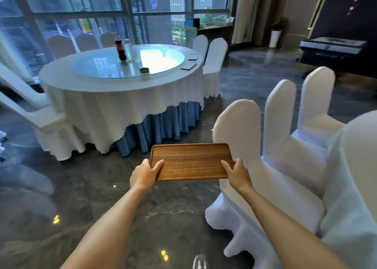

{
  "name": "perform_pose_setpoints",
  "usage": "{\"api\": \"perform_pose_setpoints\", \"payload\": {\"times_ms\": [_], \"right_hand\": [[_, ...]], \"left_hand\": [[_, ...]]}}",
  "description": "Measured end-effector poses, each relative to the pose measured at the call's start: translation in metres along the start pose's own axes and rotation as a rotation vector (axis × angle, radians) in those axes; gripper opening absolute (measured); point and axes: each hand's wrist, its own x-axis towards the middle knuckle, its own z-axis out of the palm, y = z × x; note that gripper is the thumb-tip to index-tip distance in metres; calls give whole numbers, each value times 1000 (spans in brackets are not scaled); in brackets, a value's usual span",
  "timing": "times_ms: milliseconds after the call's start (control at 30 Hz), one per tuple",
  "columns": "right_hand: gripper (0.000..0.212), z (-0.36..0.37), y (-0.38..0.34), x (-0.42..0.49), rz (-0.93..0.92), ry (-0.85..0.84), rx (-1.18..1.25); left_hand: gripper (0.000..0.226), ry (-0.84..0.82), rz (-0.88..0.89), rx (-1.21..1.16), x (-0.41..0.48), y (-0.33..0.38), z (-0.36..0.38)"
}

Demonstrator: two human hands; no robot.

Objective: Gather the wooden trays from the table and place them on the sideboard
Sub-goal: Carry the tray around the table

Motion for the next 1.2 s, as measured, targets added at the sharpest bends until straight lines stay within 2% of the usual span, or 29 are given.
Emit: {"api": "perform_pose_setpoints", "payload": {"times_ms": [200, 633, 933, 1200], "right_hand": [[54, 47, -43, 104, -62, -58, 3], [52, 90, -139, 354, -81, -39, 59], [56, 132, -172, 524, -9, 58, 22], [56, 144, -228, 681, 69, 167, 4]], "left_hand": [[50, 65, -52, 35, 99, -3, -3], [44, 124, -3, 83, 356, 78, -6], [45, 19, 114, 59, 555, 112, 37], [48, -54, 198, 83, 746, 183, 52]]}}
